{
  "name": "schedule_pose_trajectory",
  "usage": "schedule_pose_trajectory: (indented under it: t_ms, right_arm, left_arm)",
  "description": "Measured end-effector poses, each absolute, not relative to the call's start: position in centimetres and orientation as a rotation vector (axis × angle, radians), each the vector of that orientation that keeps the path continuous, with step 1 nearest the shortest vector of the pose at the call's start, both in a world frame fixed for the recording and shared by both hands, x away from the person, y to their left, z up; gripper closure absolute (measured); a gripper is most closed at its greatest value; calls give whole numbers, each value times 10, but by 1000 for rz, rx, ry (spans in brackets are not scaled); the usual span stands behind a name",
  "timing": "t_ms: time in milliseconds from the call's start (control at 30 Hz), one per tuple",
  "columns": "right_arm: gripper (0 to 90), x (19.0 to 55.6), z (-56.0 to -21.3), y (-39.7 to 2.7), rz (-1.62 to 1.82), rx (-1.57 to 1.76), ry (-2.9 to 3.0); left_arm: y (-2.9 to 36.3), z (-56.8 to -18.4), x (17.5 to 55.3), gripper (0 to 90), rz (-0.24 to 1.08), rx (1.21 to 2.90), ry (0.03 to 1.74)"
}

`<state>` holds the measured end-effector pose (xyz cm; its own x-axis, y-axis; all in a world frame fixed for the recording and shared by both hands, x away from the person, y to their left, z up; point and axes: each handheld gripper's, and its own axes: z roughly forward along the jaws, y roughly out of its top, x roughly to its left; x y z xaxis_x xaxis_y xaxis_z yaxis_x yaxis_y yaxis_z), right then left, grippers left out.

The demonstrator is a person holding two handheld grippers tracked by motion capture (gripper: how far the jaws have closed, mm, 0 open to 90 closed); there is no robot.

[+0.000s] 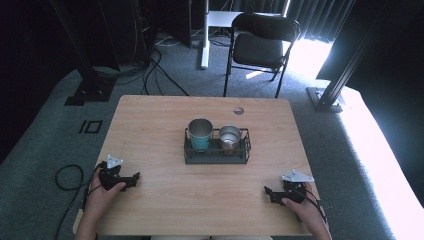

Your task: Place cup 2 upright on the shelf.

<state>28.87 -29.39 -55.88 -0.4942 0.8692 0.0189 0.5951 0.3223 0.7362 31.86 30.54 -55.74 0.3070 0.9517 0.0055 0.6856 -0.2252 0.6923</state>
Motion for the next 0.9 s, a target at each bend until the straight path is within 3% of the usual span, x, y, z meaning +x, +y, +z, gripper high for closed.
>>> schedule_pose_trajectory:
  t_ms: [900]
  right_arm:
    - [110,285,-559,-296,928,1371,2159]
  left_arm:
    - [305,-557,319,30,588,1992,1448]
